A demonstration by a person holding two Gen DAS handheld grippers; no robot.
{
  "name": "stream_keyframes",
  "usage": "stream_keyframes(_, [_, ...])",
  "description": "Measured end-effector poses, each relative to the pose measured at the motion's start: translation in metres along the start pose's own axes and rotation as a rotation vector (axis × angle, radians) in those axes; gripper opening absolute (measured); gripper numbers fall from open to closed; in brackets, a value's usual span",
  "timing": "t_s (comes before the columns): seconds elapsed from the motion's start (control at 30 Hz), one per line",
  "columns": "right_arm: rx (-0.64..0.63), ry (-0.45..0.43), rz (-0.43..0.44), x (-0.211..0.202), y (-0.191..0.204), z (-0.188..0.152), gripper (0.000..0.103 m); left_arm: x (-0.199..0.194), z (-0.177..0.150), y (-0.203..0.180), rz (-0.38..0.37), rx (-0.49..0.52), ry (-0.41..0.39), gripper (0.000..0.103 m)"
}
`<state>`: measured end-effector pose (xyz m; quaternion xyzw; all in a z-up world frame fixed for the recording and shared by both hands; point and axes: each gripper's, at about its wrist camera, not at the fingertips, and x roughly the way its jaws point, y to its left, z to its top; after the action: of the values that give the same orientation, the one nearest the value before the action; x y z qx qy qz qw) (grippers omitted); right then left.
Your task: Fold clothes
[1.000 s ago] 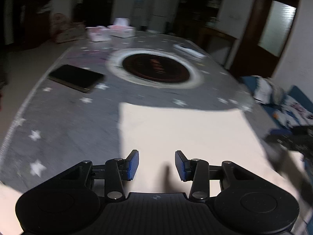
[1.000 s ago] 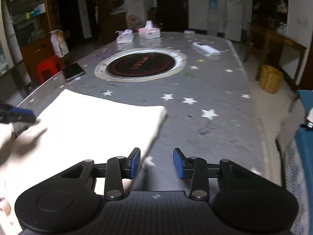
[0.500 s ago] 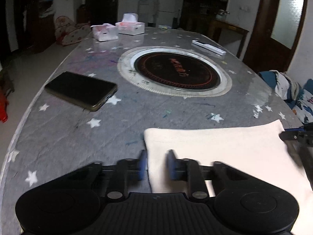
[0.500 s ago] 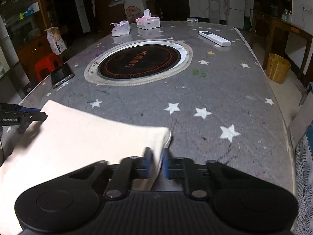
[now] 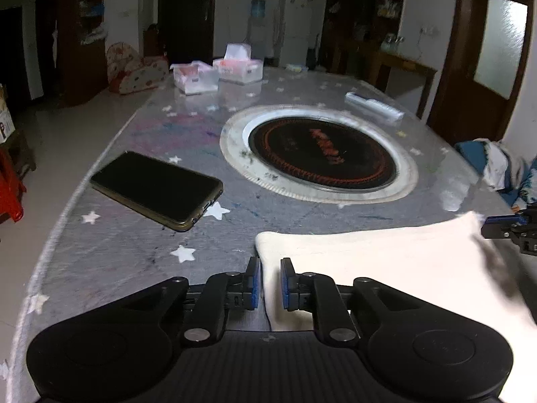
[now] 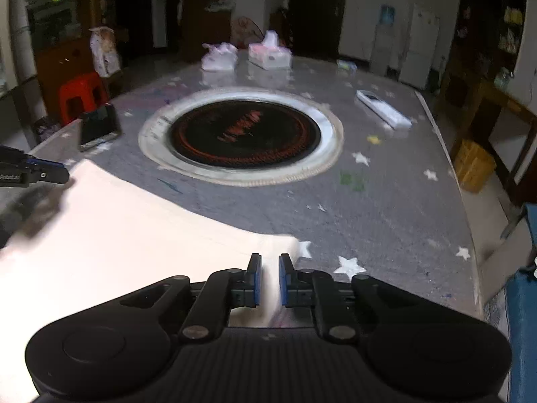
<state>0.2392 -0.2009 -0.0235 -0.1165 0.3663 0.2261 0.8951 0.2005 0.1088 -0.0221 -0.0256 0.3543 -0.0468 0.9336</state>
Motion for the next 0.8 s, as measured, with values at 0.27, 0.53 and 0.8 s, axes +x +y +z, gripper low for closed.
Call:
stream_keyframes(0.27, [-0.092, -0.026, 0.188, -0.062, 0.058, -0.033, 0.027, -0.087, -0.058, -0.029, -0.197, -0.001, -0.042, 0.014])
stream_keyframes(0.53, [-0.106, 0.005, 0.290, -0.089, 0.105, -0.075, 0.034, -0.098, -0.106, -0.035, -0.219, -0.062, 0.009, 0.013])
stream_keyframes(0.8, [-0.067, 0.023, 0.271, -0.093, 0.104, -0.095, 0.039, -0.119, -0.119, 0.008, -0.128, -0.198, -0.056, 0.013])
